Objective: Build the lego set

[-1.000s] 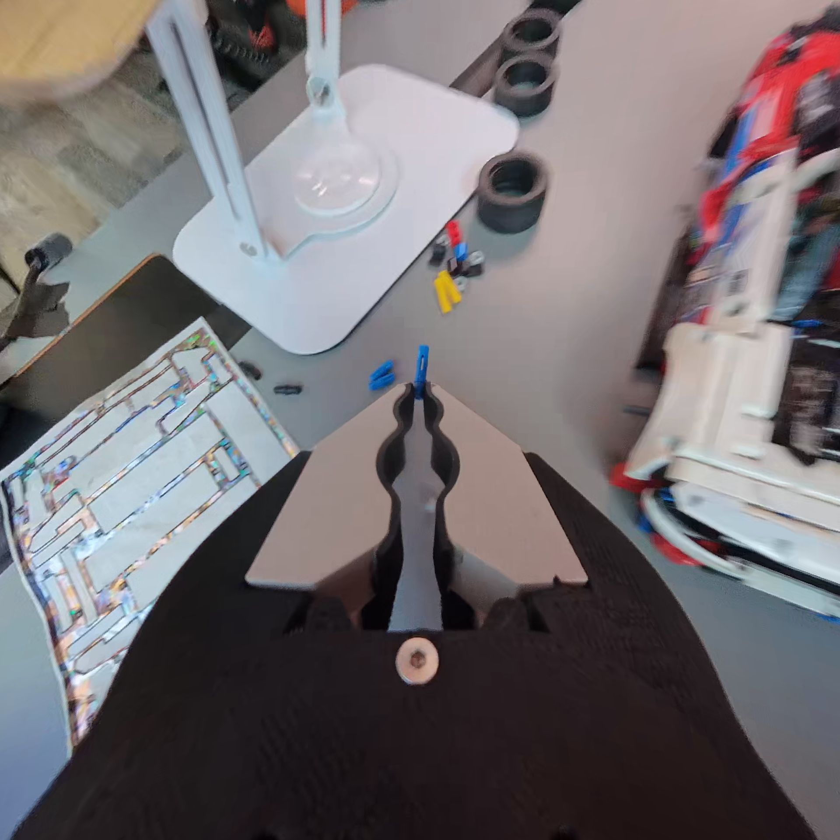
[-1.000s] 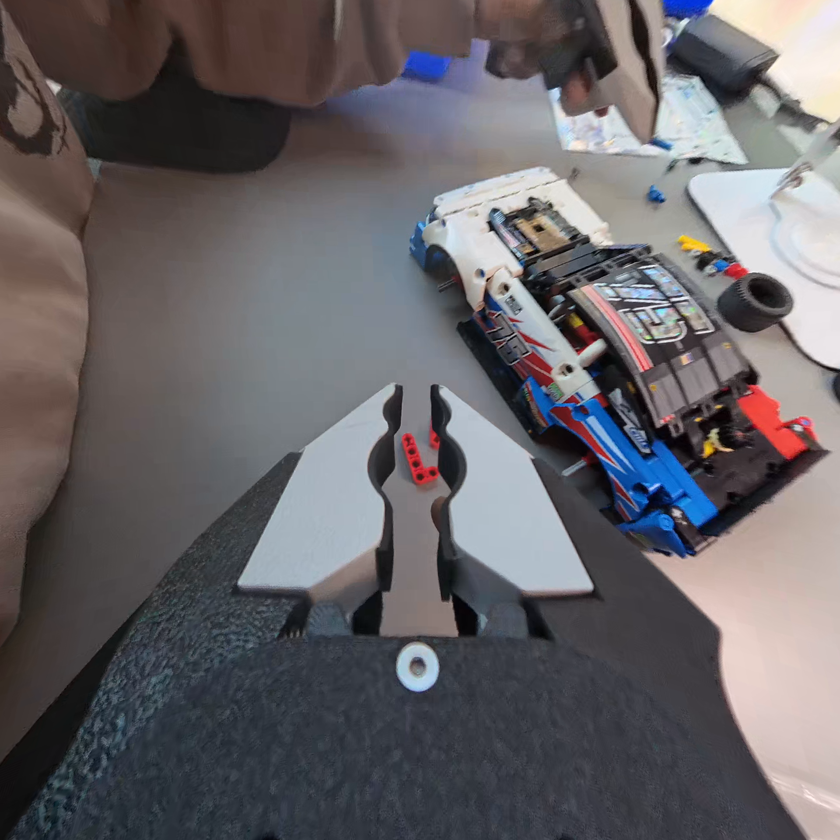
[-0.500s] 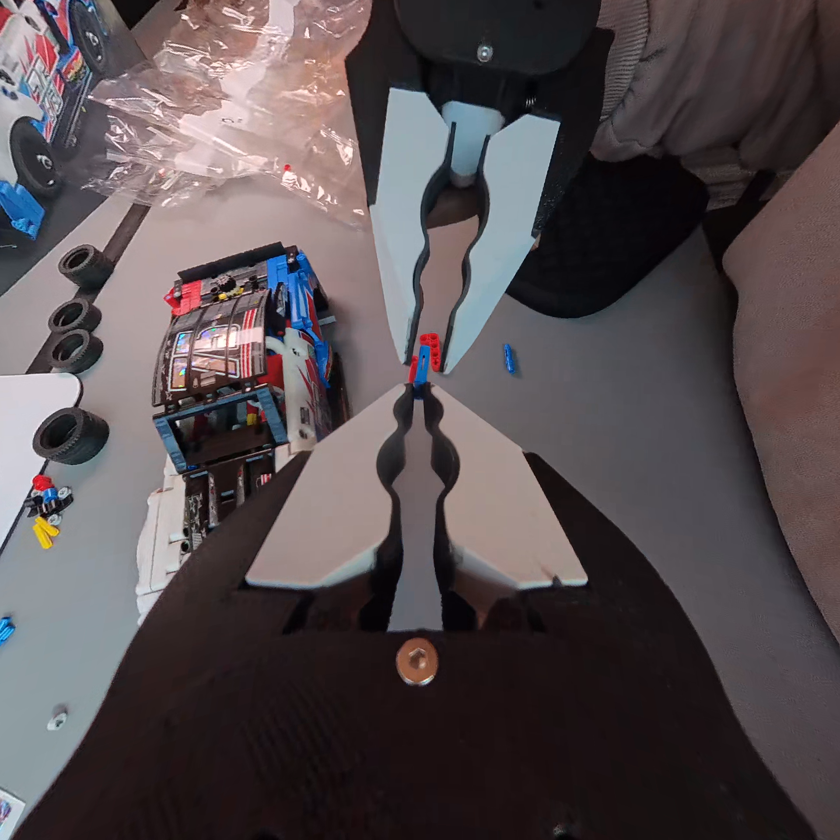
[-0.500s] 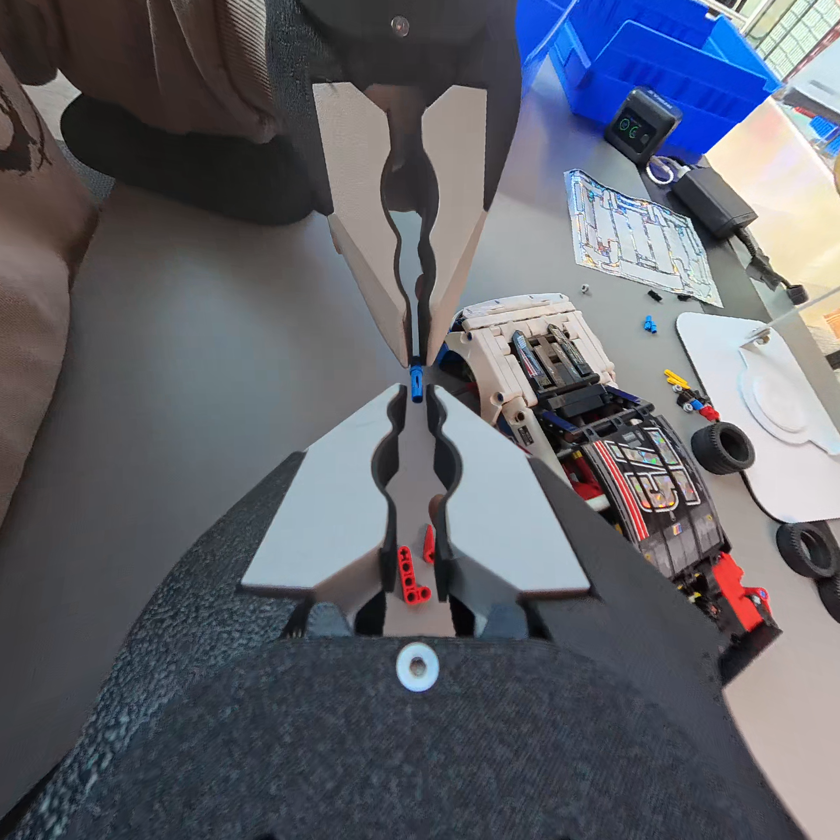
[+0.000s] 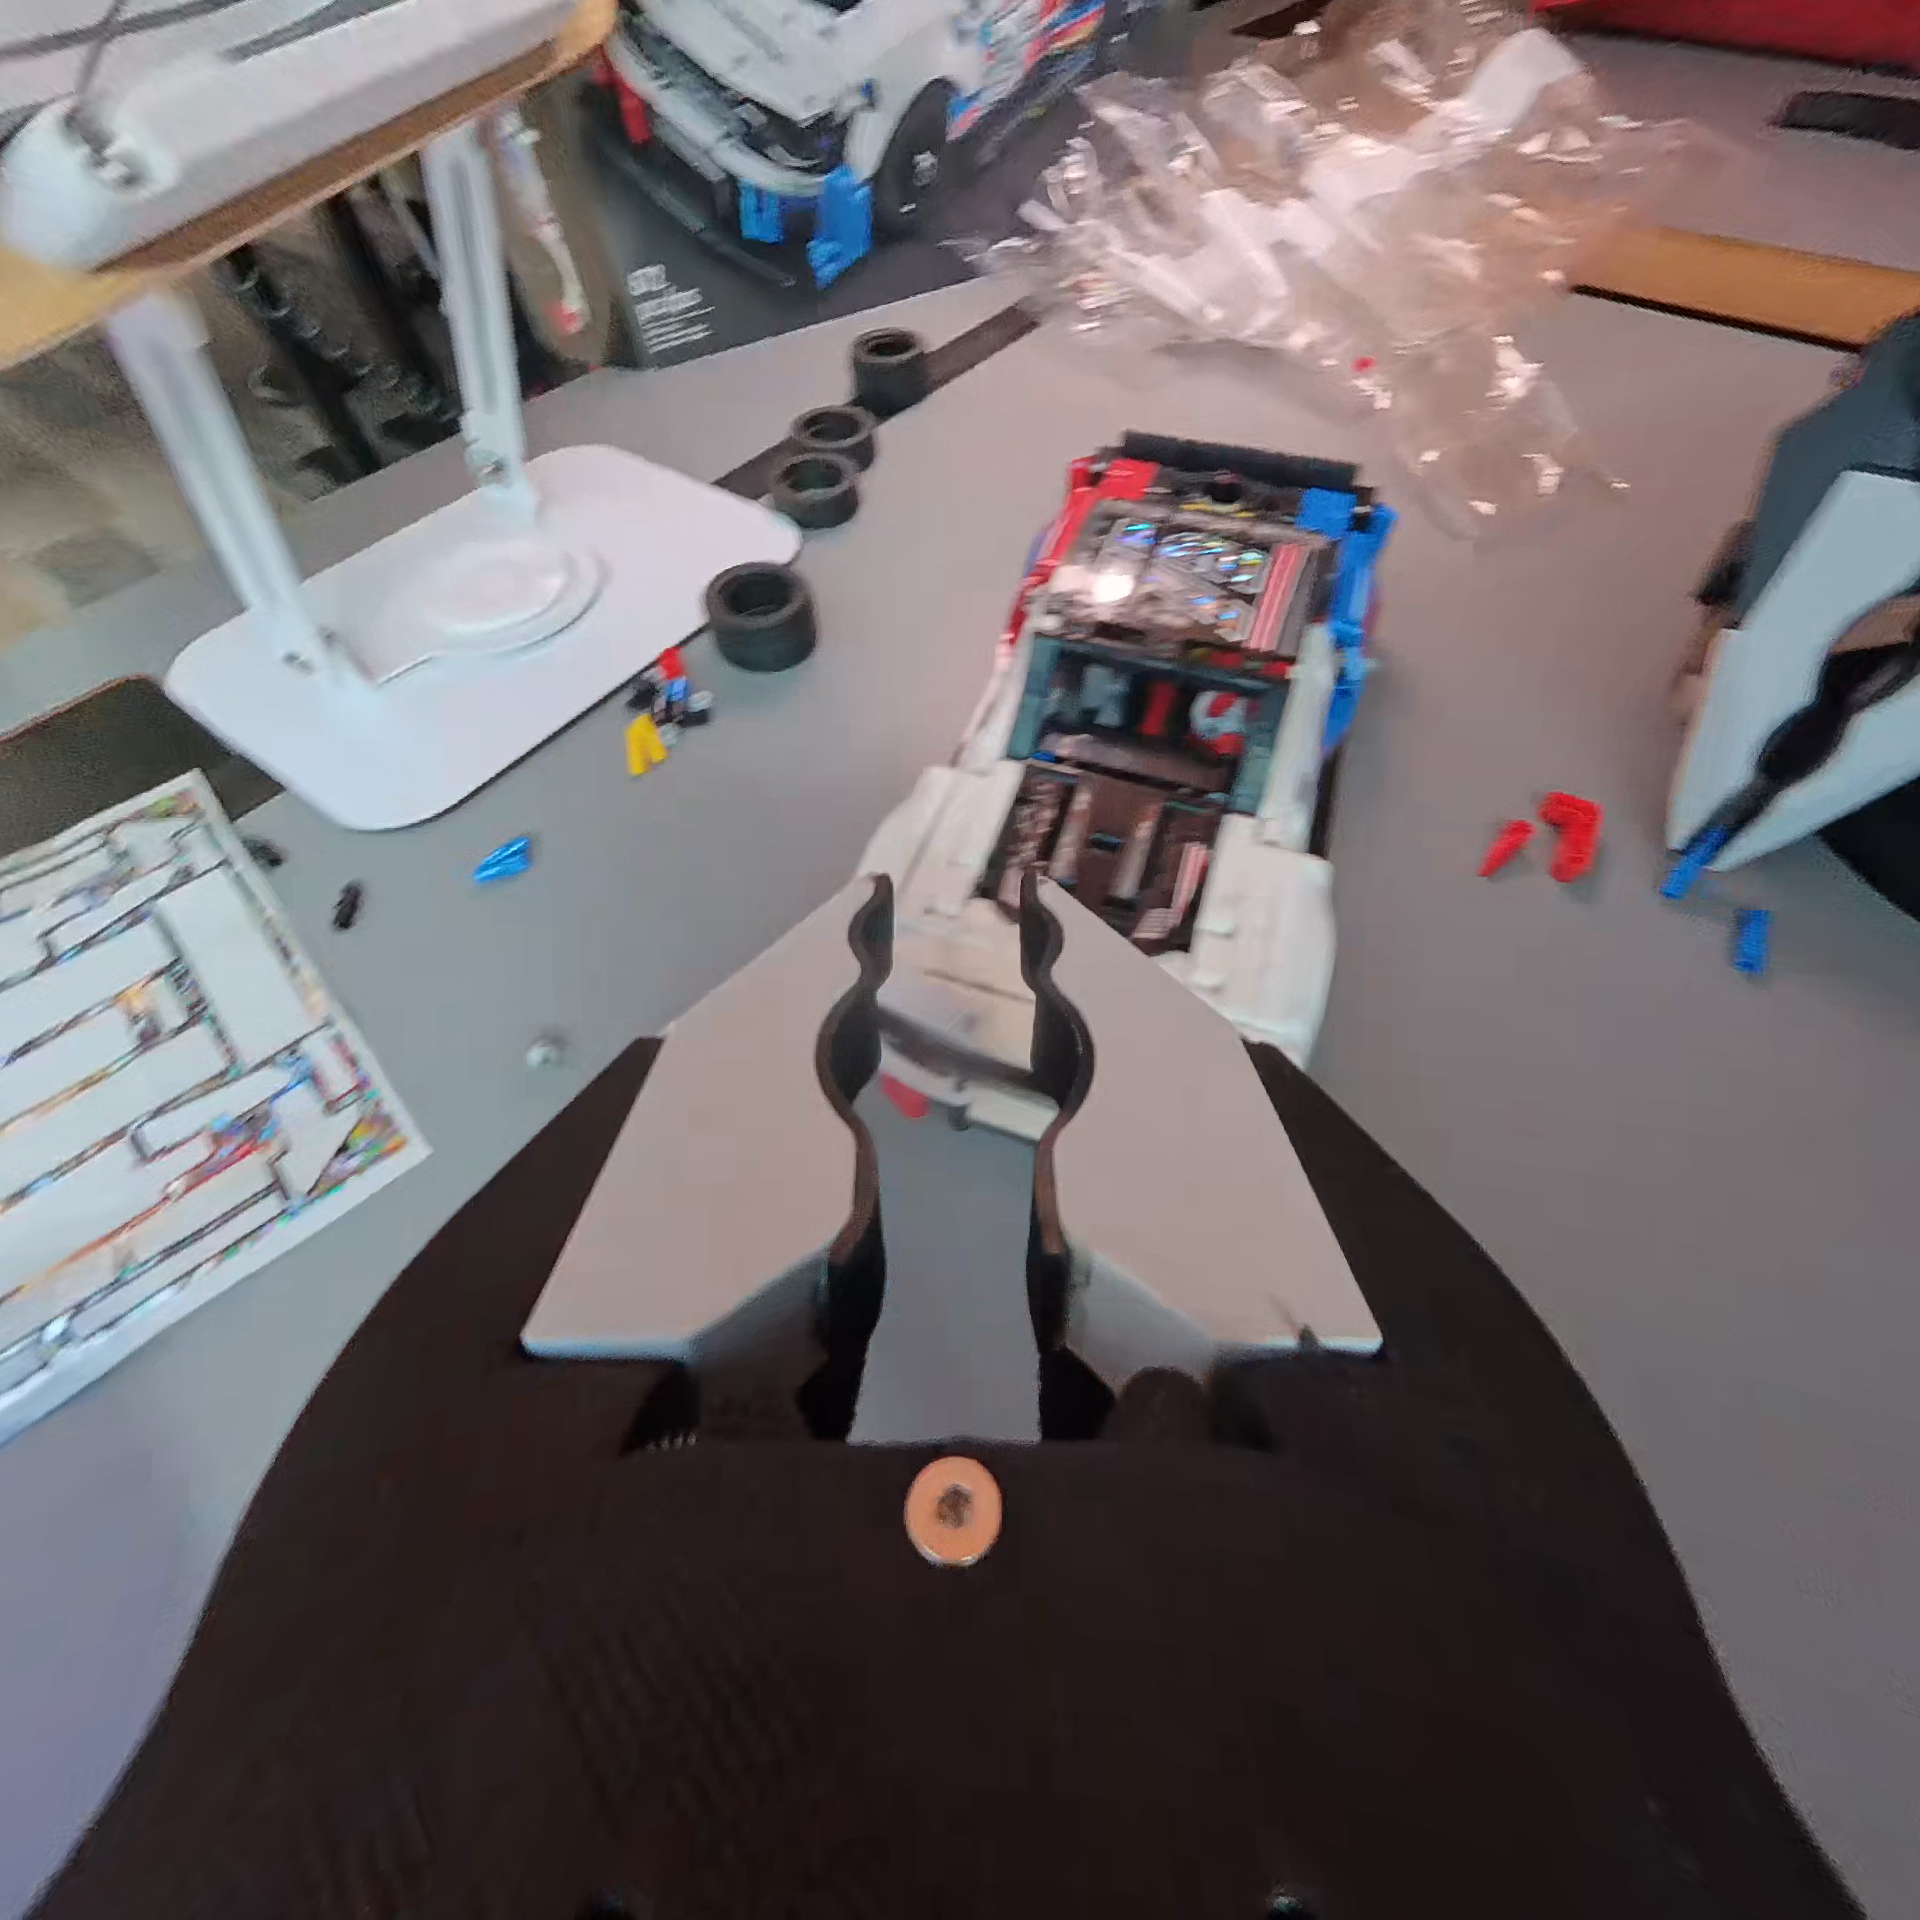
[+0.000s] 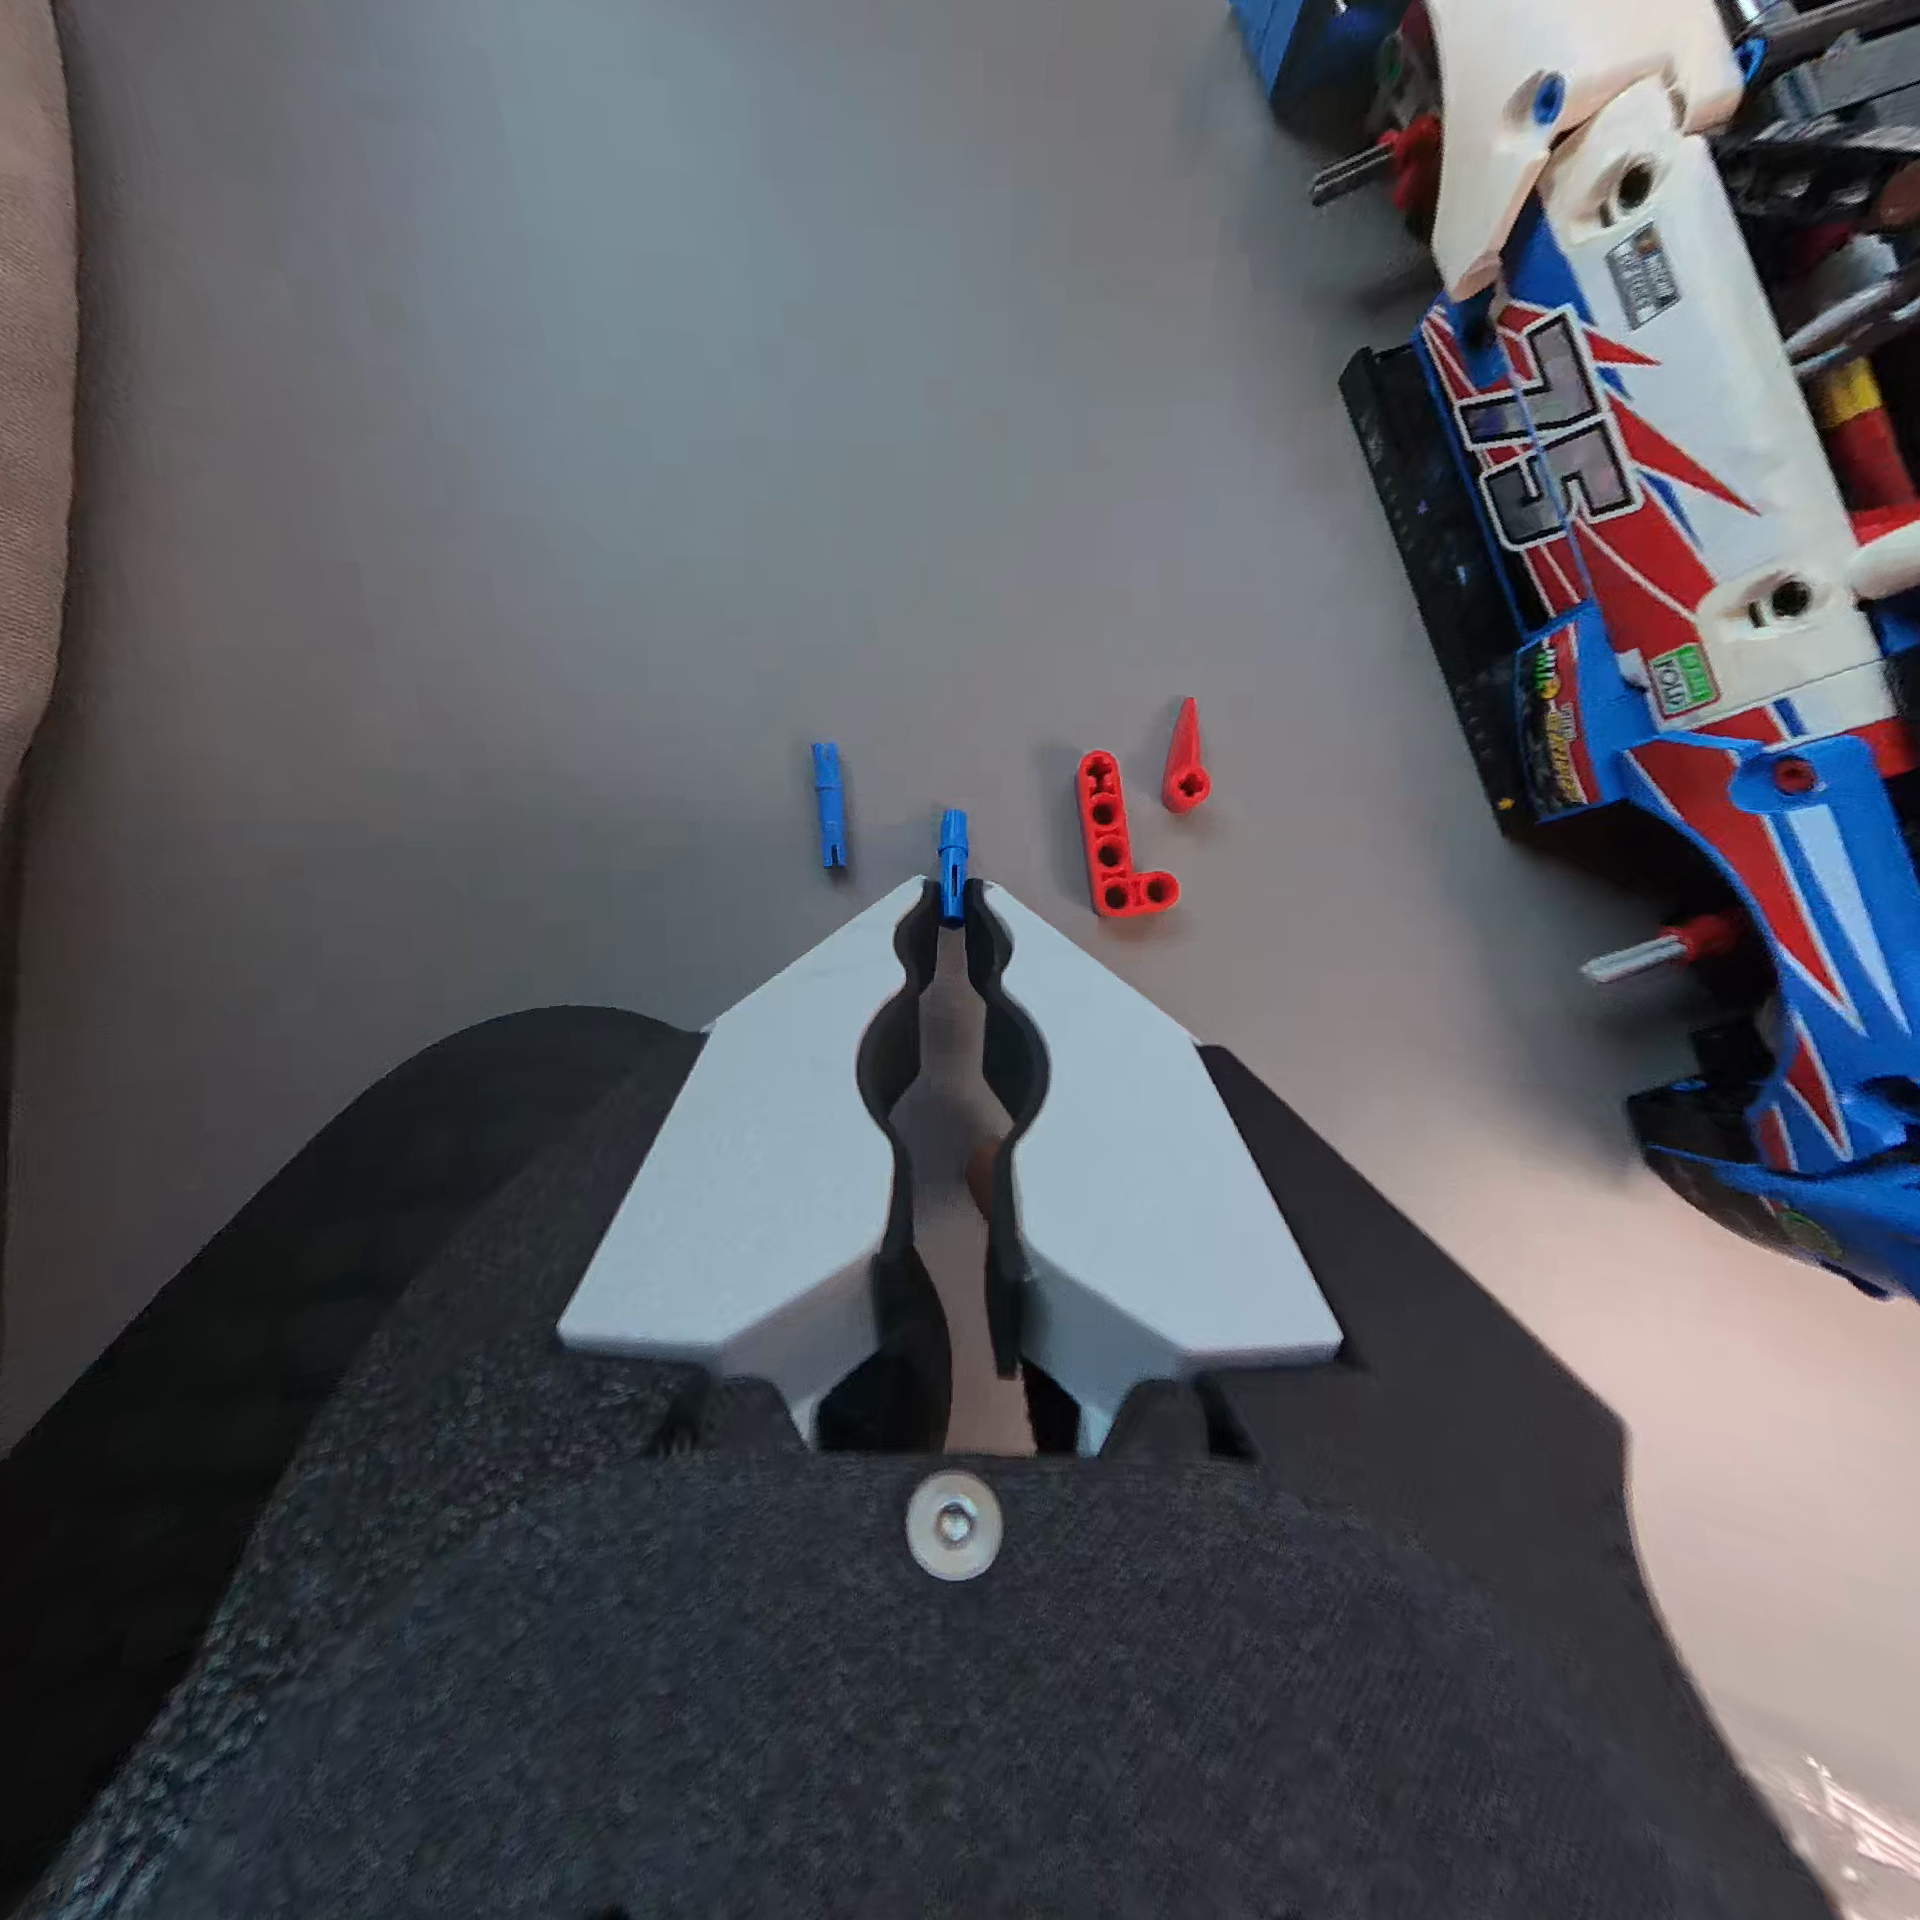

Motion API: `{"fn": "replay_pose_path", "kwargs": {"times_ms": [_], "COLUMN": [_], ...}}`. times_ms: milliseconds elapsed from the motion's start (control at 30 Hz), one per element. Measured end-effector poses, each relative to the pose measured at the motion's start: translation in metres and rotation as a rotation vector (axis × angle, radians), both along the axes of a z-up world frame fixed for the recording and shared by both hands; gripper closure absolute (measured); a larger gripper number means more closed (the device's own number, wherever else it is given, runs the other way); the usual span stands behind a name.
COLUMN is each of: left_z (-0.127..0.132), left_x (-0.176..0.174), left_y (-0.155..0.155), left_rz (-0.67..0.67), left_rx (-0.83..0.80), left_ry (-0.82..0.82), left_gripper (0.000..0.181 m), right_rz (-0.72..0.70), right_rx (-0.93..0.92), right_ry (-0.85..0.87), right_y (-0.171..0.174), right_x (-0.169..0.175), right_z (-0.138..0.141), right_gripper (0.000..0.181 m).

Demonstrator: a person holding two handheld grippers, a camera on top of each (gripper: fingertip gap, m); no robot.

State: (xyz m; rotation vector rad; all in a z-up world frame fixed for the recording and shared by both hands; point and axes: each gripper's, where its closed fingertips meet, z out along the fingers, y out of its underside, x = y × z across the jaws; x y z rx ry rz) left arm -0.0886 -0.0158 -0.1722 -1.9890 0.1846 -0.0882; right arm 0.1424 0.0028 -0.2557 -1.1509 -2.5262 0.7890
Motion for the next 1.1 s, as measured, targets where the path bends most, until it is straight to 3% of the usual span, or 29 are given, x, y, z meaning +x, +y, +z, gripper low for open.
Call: {"fn": "replay_pose_path", "kwargs": {"times_ms": [167, 567, 767, 1100], "left_z": [-0.025, -0.067, -0.084, -0.081], "left_x": [-0.081, -0.169, -0.178, -0.174], "left_y": [0.002, 0.075, 0.091, 0.091], "left_rz": [0.222, 0.297, 0.259, 0.235], "left_rx": [-0.093, -0.256, -0.319, -0.322], "left_ry": [0.024, 0.086, 0.089, 0.112], "left_gripper": [0.159, 0.161, 0.168, 0.18], "right_rz": [0.023, -0.139, -0.185, -0.195], "right_rx": [0.002, -0.147, -0.182, -0.244], "right_ry": [0.006, 0.214, 0.208, 0.275], "right_y": [0.0, 0.023, 0.034, 0.039], "right_x": [-0.006, -0.011, -0.002, -0.017], "right_z": [-0.002, 0.031, 0.024, 0.037], "right_gripper": [0.173, 0.171, 0.172, 0.176]}}
